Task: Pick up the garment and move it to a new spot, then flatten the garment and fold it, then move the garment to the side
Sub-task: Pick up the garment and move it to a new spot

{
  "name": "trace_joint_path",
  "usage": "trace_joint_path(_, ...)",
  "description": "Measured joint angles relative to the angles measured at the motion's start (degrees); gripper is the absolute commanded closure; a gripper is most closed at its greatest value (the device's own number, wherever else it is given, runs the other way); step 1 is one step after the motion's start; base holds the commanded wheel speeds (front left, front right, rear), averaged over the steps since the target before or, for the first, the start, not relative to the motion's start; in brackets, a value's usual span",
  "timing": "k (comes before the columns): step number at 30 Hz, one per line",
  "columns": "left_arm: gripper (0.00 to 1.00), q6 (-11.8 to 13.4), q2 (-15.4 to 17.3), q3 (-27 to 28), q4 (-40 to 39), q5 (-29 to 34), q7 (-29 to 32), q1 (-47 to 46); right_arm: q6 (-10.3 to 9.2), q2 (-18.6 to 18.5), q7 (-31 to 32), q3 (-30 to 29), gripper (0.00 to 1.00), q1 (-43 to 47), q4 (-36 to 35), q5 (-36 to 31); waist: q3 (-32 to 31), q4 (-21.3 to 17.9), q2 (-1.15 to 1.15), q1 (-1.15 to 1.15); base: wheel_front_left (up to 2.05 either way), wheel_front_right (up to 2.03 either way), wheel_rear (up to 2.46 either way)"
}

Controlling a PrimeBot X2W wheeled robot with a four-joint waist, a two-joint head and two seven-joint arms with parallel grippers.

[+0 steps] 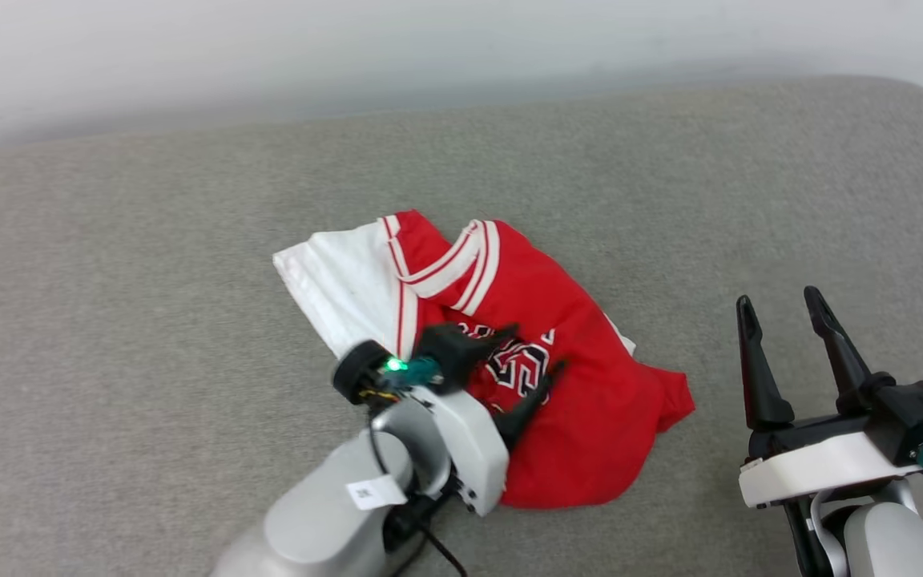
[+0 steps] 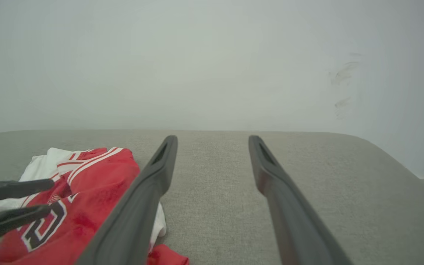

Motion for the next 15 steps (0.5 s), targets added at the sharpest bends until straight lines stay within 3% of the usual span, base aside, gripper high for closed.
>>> trace_joint_path(8,0.0,4.2,6.4,8.4,-5.5,-1.1,-6.0,1.4,0.0,0.0,0.0,-0.6,0.0,0.9,2.9,-2.5,-3.4,4.0,0.0,0.0,0.0,0.0,0.0)
trace_joint_path(15,0.0,8.4,12.4,20.7,-15.9,-1.3,-6.8,11.4,0.01,0.0,0.3,-0.9,0.0,1.3,4.9,-3.9,-5.7,7.0,0.0,0.0,0.0,0.0,0.0)
